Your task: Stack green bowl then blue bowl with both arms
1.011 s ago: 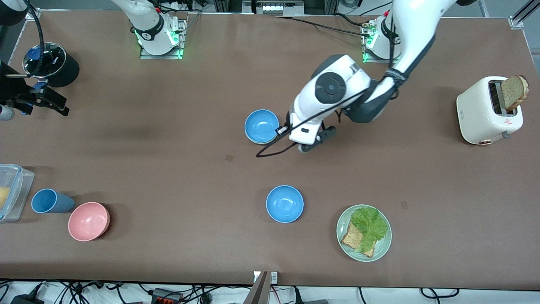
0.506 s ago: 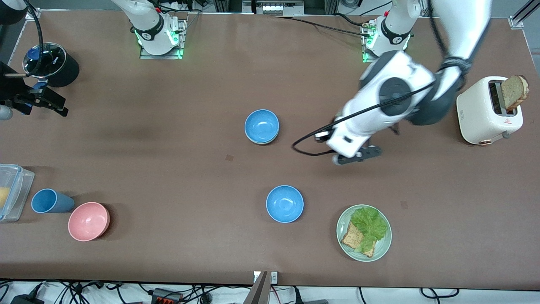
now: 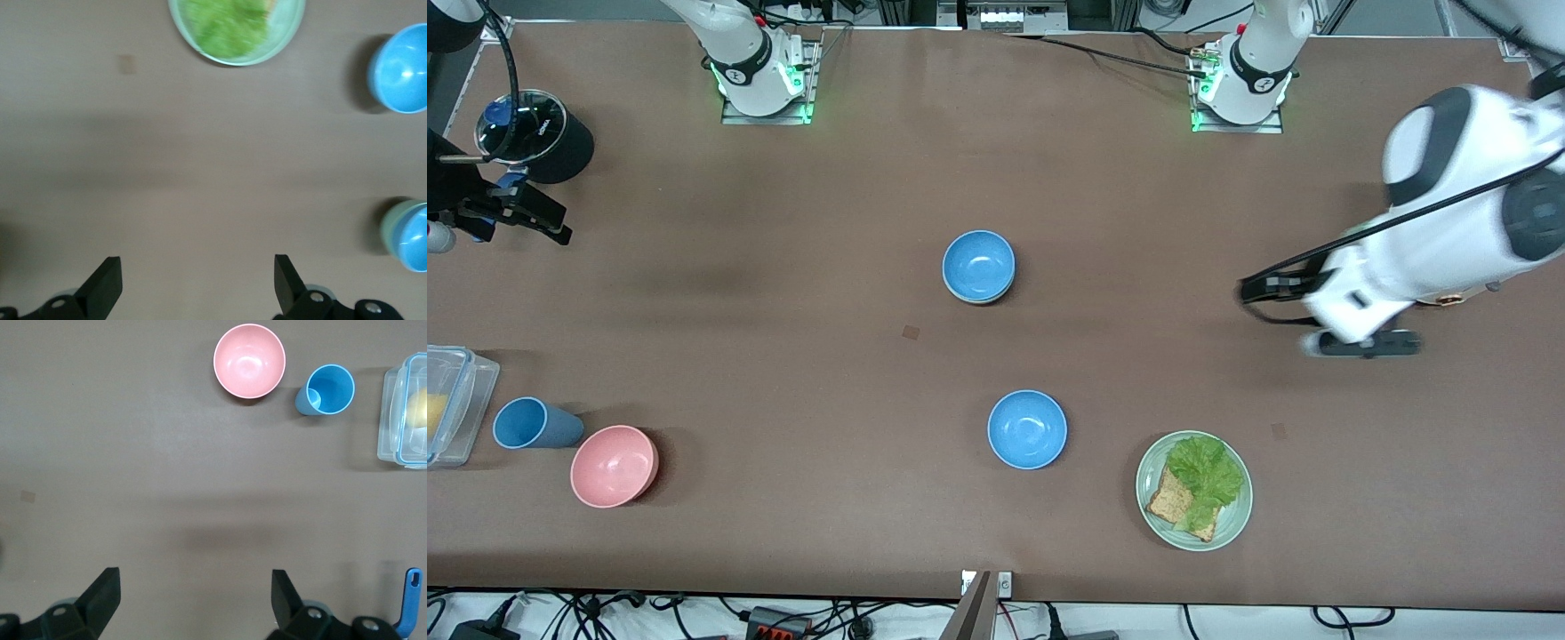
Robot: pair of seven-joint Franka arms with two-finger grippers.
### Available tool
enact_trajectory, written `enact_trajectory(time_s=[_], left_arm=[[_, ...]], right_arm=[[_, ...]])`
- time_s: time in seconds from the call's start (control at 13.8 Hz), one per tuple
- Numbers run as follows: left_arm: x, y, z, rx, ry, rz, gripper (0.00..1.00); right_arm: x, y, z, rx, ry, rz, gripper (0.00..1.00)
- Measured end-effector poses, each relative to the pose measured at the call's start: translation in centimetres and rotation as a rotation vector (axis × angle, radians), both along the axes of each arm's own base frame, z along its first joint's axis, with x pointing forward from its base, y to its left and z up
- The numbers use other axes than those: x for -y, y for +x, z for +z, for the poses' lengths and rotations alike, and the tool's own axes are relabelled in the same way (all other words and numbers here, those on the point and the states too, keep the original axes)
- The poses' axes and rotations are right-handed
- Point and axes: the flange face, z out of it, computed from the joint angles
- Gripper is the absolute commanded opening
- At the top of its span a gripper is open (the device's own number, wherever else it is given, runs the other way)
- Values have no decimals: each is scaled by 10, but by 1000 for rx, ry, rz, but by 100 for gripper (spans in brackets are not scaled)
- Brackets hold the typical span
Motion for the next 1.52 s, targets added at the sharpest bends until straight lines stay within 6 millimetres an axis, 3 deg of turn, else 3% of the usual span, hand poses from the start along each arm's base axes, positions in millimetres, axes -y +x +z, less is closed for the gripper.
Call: enact_trajectory(time_s=[0.22,0.43,0.87,1.52], left_arm=[[-60,-10,24,43,30,25,100],[-88,-18,39,64,55,74,100],[-76,-31,77,114,82,65,100],[-73,-40,87,52,79,28,100]], right_arm=[[0,0,-1,-6,0,0,100],[0,-1,-1,-7,0,0,100],[0,-1,-1,-9,0,0,100],[0,-1,-1,-10,0,0,100]])
